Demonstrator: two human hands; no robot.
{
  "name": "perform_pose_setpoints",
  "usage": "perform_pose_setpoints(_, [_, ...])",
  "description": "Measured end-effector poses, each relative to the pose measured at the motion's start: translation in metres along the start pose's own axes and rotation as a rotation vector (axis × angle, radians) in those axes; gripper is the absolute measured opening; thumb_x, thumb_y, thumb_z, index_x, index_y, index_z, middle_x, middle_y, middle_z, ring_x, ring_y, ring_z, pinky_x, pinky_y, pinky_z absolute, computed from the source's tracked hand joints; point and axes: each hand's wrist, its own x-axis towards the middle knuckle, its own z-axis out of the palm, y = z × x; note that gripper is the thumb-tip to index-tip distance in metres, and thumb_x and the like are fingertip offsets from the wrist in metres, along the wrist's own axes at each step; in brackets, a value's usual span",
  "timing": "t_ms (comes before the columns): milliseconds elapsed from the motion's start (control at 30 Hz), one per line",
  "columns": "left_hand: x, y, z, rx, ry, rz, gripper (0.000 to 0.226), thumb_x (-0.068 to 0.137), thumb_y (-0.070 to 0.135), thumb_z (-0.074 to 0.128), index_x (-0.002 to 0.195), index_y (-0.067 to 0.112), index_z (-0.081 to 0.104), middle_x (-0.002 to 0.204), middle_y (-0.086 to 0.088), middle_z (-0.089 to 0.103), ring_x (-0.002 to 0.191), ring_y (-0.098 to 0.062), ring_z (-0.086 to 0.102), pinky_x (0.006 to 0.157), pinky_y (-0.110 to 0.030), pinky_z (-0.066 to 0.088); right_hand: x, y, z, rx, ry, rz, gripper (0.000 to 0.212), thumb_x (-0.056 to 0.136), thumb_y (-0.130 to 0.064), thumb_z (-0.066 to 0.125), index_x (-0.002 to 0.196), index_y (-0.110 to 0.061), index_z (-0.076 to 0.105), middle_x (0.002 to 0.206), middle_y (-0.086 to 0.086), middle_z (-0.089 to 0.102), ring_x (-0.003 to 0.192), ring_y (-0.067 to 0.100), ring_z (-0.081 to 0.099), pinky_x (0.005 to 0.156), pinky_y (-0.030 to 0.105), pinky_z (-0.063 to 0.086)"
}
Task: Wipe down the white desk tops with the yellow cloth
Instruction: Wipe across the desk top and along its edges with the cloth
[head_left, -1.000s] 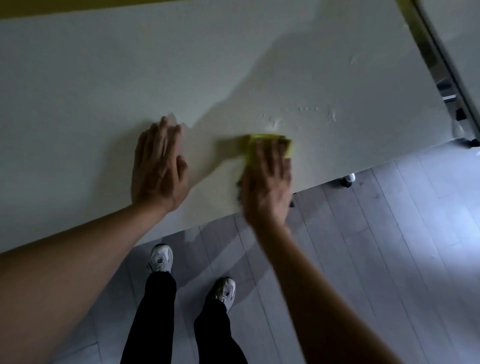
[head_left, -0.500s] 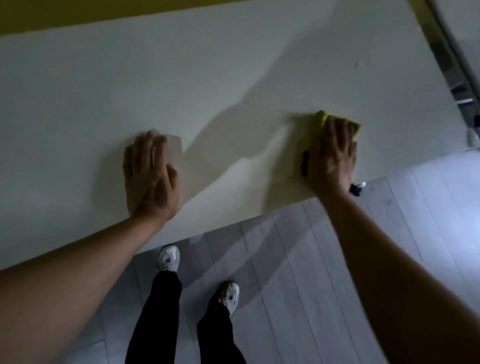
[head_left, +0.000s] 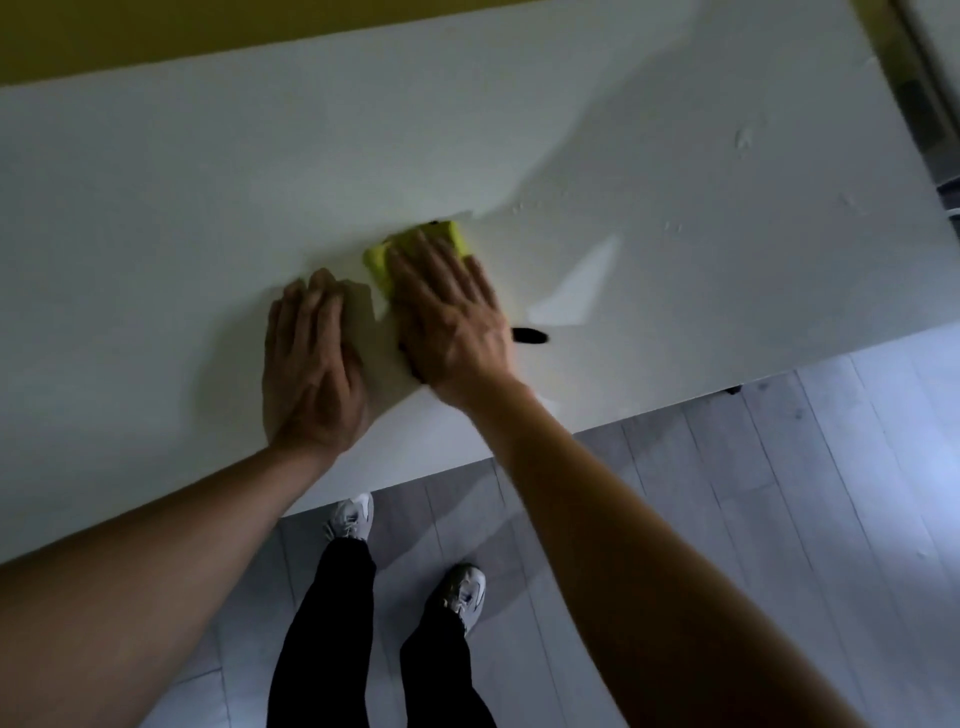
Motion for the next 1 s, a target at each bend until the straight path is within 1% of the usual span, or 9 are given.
perform_pose_setpoints(100, [0.003,0.003,-0.001,-0.001,-0.020,-0.010,0.060,0.099,0.014,0.036,0.157,0.003,0.038,0.167,-0.018,0.034,0.156,-0.040,0.027,0.130,-0.050,0.017,0.001,0.085,-0.021,-0.089,0.100,0.244,0.070,0.094,-0.040,0.041,0.160,-0.022,0.027,0.168,0.008,0.022,0.156,0.030,0.013,0.124,0.048,0.019])
perform_pose_setpoints(200, [0.003,0.004,0.000,0.009,-0.033,-0.017,0.060,0.099,0.015,0.036,0.158,0.002,0.036,0.167,-0.018,0.032,0.157,-0.039,0.025,0.130,-0.050,0.016,-0.007,0.160,-0.060,-0.001,0.186,0.550,0.062,0.102,-0.037,0.035,0.162,-0.025,0.022,0.170,0.006,0.014,0.157,0.026,0.008,0.127,0.045,0.011])
perform_pose_setpoints(333, [0.004,0.006,0.002,0.000,-0.030,-0.030,0.060,0.099,0.013,0.037,0.158,0.001,0.037,0.168,-0.019,0.031,0.157,-0.039,0.025,0.130,-0.051,0.016,0.002,0.161,-0.065,0.002,0.243,0.801,0.061,0.107,-0.042,0.031,0.163,-0.027,0.012,0.171,0.004,0.005,0.158,0.022,-0.001,0.128,0.039,-0.001])
perform_pose_setpoints(400, [0.004,0.008,0.001,-0.002,-0.029,-0.033,0.060,0.098,0.011,0.038,0.158,0.000,0.037,0.167,-0.019,0.032,0.157,-0.039,0.025,0.130,-0.051,0.017,0.012,0.123,-0.048,-0.052,0.196,0.692,0.070,0.101,-0.038,0.038,0.163,-0.022,0.011,0.171,0.008,0.004,0.157,0.028,-0.003,0.128,0.042,-0.001])
perform_pose_setpoints(467, [0.004,0.009,0.000,0.007,-0.030,-0.031,0.061,0.097,0.010,0.037,0.157,-0.001,0.038,0.167,-0.019,0.033,0.157,-0.039,0.026,0.130,-0.050,0.016,0.024,0.070,-0.026,-0.038,0.128,0.438,0.080,0.090,-0.034,0.050,0.162,-0.019,0.018,0.170,0.011,0.011,0.157,0.031,0.001,0.127,0.045,0.003])
perform_pose_setpoints(600, [0.005,0.007,-0.002,0.043,-0.036,-0.043,0.057,0.103,0.018,0.031,0.155,-0.004,0.040,0.165,-0.021,0.037,0.154,-0.039,0.031,0.131,-0.047,0.016,0.038,-0.026,0.003,0.063,0.083,0.084,0.060,0.100,-0.037,0.042,0.158,-0.025,0.034,0.167,0.006,0.025,0.157,0.024,0.014,0.127,0.045,0.011])
perform_pose_setpoints(700, [0.006,0.006,-0.004,0.034,-0.046,-0.062,0.058,0.102,0.018,0.029,0.156,-0.002,0.039,0.166,-0.019,0.035,0.155,-0.038,0.029,0.132,-0.043,0.012,0.042,-0.012,0.004,0.095,0.097,-0.030,0.057,0.099,-0.036,0.047,0.155,-0.023,0.042,0.163,0.007,0.034,0.154,0.026,0.023,0.125,0.046,0.019])
perform_pose_setpoints(833, [0.007,0.008,-0.007,0.010,-0.072,-0.057,0.061,0.099,0.016,0.030,0.157,0.000,0.038,0.167,-0.018,0.033,0.157,-0.036,0.025,0.131,-0.048,0.015,0.042,0.072,-0.022,0.061,0.172,0.256,0.072,0.088,-0.030,0.058,0.157,-0.020,0.038,0.164,0.013,0.030,0.155,0.031,0.020,0.125,0.044,0.015])
perform_pose_setpoints(1000, [0.005,0.010,-0.006,0.006,-0.076,-0.071,0.059,0.102,0.015,0.030,0.159,0.001,0.034,0.169,-0.017,0.030,0.159,-0.033,0.021,0.131,-0.048,0.015,0.045,0.146,-0.053,-0.003,0.256,0.552,0.059,0.104,-0.040,0.035,0.160,-0.024,0.027,0.168,0.007,0.020,0.156,0.026,0.013,0.127,0.043,0.010])
